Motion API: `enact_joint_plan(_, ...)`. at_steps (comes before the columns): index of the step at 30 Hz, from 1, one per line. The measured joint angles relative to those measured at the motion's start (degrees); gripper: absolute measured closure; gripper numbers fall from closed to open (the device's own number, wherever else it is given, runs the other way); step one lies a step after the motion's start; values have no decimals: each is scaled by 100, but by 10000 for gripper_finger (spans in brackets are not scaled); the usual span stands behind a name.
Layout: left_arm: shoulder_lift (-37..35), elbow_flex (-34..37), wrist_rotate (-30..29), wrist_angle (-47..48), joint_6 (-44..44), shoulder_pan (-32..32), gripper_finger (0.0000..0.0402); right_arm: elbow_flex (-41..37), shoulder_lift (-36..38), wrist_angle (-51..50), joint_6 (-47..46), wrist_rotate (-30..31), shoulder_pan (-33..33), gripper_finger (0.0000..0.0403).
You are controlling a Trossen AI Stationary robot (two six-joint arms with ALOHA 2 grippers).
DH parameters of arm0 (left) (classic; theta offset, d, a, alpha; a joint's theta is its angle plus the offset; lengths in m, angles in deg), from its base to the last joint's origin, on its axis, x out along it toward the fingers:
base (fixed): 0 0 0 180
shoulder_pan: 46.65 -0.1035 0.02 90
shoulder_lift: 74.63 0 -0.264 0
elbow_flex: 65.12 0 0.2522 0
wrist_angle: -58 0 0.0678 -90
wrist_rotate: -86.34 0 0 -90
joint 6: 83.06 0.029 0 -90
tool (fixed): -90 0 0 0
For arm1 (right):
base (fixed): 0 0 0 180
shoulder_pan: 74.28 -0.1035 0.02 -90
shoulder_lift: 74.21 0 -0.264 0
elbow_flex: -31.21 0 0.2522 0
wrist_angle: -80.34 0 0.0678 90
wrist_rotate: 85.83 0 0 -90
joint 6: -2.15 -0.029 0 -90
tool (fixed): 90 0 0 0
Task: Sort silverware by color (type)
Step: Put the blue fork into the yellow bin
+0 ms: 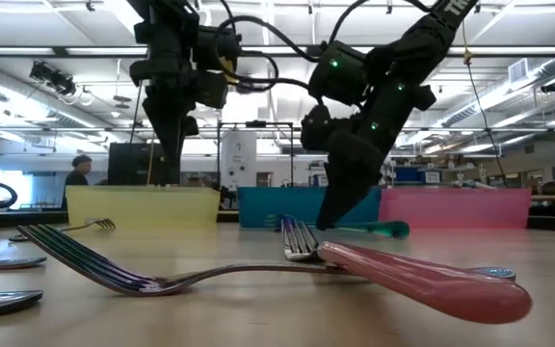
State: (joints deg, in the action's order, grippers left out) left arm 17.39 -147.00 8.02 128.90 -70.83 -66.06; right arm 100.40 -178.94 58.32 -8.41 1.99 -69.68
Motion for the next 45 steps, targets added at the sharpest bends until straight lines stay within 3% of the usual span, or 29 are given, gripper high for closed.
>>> enact_joint_plan(6,0,0,-2,-262,19,173,320,25,-177,5,-42,-22,2,325)
enact_joint_plan(12,0,0,-4,-373,67,202,320,5,-104,-3,-24,-15,4,390)
enact_joint_plan(25,0,0,-6,-1170,266,202,320,255,8,-175,168,-60,15,395)
enact_joint_plan(30,0,0,-4,-1869,371,202,320,492,731,-985,631,122,-13,395)
enact_joint_plan(37,0,0,-4,-2310,557,185,320,455,2006,-1296,826,431,-9,395)
enact_joint_plan(45,2,0,-5,-2728,708,185,317,445,2396,-1633,970,428,72,395)
